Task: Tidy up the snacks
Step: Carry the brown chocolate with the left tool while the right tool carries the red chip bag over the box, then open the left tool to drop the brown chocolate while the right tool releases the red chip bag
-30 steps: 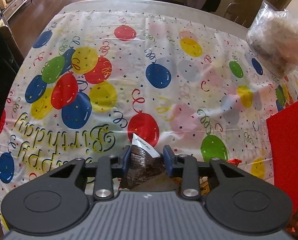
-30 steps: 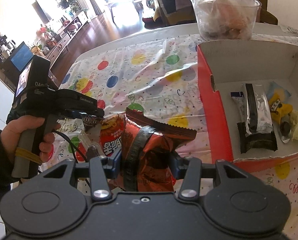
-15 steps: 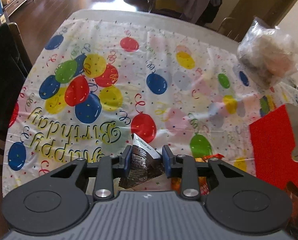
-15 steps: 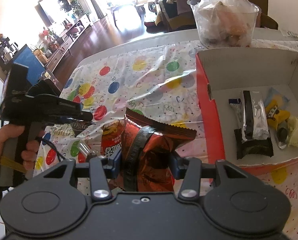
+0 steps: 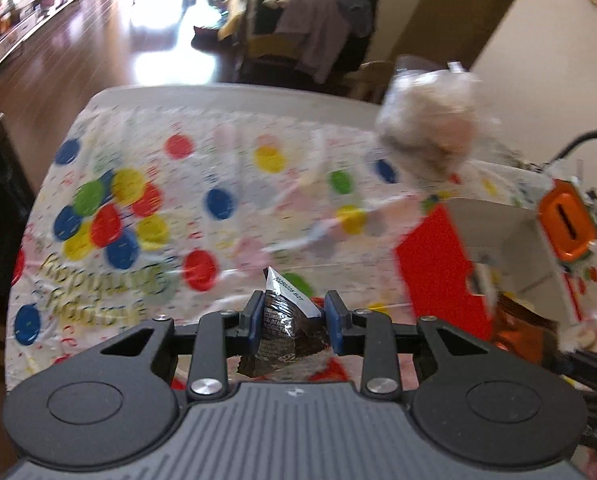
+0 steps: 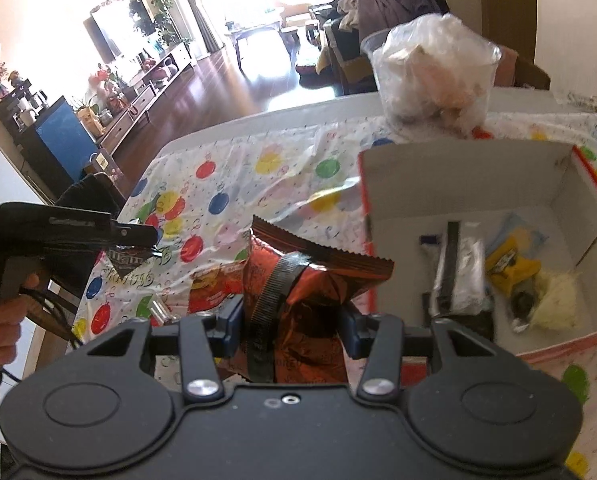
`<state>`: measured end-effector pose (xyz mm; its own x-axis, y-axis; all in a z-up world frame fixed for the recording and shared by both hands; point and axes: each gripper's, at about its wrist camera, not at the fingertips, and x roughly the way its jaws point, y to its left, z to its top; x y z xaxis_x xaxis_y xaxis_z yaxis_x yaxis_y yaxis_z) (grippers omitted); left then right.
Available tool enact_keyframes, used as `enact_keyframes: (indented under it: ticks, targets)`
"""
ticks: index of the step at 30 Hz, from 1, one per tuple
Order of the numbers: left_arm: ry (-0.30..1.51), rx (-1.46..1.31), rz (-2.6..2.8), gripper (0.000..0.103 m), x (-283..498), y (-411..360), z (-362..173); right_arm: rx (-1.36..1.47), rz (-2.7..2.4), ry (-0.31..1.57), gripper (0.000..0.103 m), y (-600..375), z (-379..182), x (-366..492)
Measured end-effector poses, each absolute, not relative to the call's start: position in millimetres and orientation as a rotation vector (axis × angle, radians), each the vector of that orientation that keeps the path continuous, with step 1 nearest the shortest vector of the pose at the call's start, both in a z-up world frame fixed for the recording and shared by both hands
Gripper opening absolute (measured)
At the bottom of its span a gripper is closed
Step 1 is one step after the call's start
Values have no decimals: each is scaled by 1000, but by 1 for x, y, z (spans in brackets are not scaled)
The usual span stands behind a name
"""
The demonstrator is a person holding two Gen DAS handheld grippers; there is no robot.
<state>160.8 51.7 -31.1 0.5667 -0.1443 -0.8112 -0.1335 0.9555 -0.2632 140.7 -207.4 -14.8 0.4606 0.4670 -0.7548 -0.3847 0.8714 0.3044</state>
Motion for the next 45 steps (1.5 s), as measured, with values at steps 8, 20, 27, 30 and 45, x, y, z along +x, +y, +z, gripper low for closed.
enact_keyframes:
  ticks: [8,20,27,30,45]
  targets:
    - [948,-263,-117,31,165,-15,-6,73,500,928,46,-255,-5,158]
    - [965,-189,-225,31,188,-120,-6,48,442,939,46,-333,-15,199]
    - [1012,-145,-238,31,205,-168,-23,1,444,971,46,-365,-32,221]
    - [1036,-123,-245,31,213,-186,-32,-20,447,984,46,-372,-41,231]
    - [1143,-61,-166,31,241,-226,-81,-97,541,1083,46,-365,-87,283]
